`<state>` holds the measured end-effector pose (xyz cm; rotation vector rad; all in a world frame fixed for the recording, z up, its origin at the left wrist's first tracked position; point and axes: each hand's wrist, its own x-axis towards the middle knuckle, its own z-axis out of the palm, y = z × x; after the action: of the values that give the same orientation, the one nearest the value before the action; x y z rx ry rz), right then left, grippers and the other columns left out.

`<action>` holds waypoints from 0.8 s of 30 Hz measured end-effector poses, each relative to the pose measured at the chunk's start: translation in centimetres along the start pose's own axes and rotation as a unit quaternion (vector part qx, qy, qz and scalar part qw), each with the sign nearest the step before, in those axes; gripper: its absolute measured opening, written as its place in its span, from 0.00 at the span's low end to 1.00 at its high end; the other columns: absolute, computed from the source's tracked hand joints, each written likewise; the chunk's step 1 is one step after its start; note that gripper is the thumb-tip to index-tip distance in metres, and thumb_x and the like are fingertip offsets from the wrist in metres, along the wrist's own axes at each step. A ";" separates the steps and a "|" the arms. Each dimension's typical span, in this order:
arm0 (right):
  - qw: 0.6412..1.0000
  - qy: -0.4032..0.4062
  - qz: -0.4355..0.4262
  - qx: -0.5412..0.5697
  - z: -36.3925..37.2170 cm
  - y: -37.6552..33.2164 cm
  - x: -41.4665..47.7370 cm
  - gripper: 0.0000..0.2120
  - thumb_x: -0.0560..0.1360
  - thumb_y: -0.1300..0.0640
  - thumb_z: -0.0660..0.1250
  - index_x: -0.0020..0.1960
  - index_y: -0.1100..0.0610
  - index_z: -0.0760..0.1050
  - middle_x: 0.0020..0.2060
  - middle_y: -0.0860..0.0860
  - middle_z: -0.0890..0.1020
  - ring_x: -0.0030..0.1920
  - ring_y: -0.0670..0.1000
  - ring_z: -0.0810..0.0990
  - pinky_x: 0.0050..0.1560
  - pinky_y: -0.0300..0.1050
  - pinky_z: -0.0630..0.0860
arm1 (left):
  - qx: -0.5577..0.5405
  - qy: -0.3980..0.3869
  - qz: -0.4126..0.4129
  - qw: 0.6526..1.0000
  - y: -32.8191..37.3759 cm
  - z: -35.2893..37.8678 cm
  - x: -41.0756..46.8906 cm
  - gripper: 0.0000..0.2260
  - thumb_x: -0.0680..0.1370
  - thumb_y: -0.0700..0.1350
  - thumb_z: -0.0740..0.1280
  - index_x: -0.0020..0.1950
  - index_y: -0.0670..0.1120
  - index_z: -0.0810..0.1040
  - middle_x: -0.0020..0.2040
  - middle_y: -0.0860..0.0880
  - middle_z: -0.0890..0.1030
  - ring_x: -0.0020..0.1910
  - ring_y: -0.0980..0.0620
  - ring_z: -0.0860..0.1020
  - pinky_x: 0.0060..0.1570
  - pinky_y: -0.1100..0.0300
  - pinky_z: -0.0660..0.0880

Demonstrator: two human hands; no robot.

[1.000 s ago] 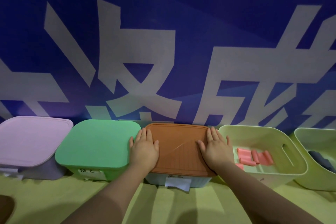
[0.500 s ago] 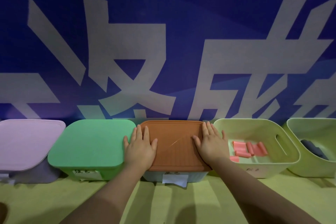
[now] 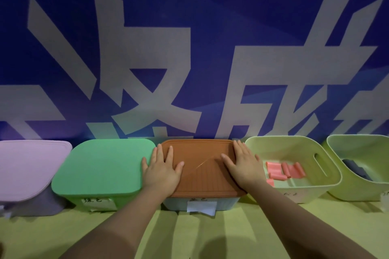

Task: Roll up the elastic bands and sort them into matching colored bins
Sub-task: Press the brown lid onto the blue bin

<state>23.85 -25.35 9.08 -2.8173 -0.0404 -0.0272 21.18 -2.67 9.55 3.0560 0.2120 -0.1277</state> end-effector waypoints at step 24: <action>0.994 -0.035 0.019 -0.104 -0.8 0.5 0.3 0.33 0.77 0.35 0.40 0.76 0.51 0.47 0.76 0.46 0.54 0.76 0.50 0.47 0.73 0.59 0.45 | 0.005 -0.002 0.000 1.000 0.1 -0.2 0.2 0.29 0.79 0.62 0.43 0.76 0.51 0.44 0.77 0.45 0.44 0.75 0.48 0.43 0.71 0.44 0.44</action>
<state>24.18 -26.11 9.68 -3.0254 0.0014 0.0809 21.45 -2.77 9.75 3.0663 0.2122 -0.1359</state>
